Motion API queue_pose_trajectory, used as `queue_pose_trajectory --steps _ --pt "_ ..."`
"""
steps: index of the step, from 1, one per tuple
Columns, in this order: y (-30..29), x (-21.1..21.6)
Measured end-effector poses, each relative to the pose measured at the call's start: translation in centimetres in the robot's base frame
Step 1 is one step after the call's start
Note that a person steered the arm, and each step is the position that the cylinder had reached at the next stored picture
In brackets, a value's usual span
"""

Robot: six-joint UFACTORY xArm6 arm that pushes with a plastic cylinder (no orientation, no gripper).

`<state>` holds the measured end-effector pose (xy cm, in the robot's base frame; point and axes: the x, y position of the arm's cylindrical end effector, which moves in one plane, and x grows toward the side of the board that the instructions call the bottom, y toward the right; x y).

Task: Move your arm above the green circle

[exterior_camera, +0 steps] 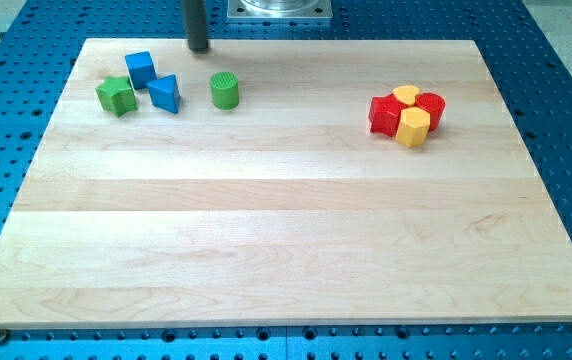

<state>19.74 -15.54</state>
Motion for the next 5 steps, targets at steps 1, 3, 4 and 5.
queue_pose_trajectory --steps 1,3,4,5 --pt "-4.8 1.8" --pt "-1.3 13.4" --pt "3.6 9.5" --pt "3.7 9.5"
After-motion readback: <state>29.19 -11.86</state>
